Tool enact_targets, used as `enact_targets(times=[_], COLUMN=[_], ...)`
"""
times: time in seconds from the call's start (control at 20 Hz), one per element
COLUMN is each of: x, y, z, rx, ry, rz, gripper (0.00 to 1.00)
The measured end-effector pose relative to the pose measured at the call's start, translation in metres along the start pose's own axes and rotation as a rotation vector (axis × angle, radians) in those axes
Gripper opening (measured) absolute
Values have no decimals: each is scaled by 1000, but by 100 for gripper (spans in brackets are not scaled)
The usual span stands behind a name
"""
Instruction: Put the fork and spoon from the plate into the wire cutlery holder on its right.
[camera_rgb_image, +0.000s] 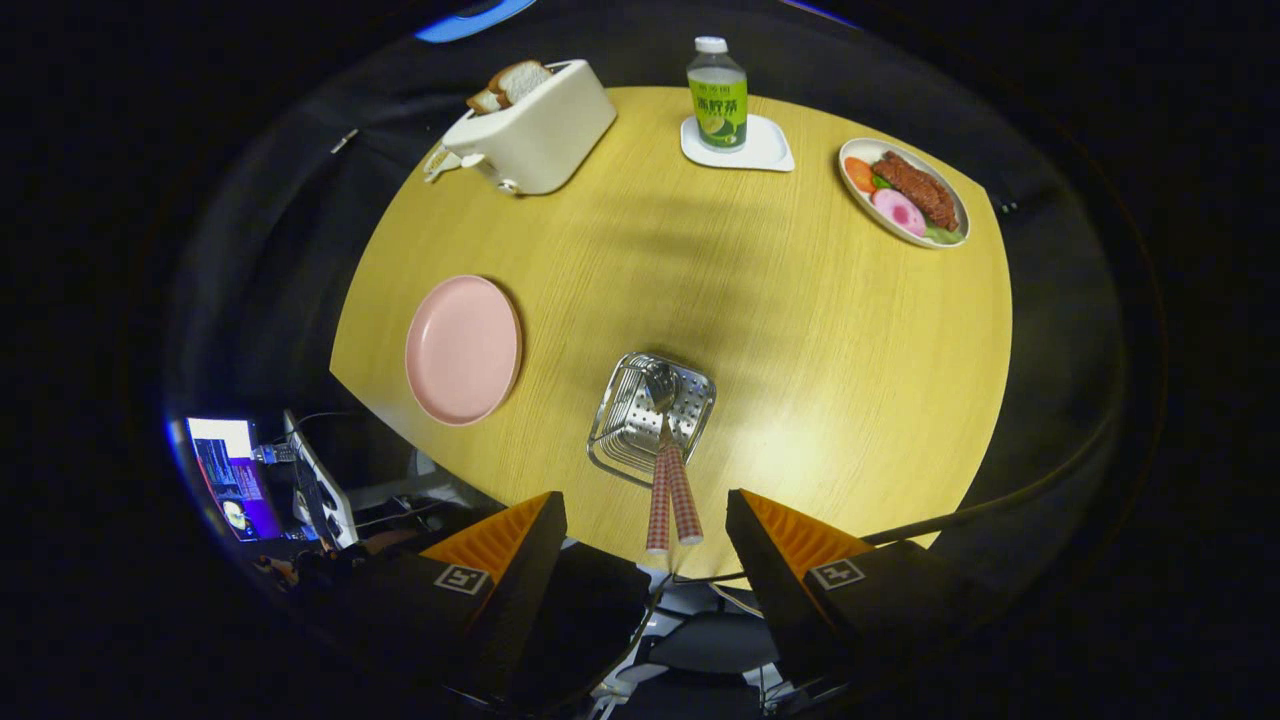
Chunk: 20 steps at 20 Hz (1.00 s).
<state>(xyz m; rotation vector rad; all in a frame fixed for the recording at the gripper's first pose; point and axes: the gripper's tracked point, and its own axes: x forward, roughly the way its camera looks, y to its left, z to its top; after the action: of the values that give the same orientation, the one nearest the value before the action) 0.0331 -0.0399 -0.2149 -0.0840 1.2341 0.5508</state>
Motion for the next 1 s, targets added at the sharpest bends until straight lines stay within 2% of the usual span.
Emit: enact_targets(times=[0.5,0.65,1.0], x=[-40,-58,-110], y=[-2,13,28], z=[23,22,13], rx=[26,10,4], ry=[-556,-722,-1015], rz=[-53,-86,-118], gripper=[100,99,99])
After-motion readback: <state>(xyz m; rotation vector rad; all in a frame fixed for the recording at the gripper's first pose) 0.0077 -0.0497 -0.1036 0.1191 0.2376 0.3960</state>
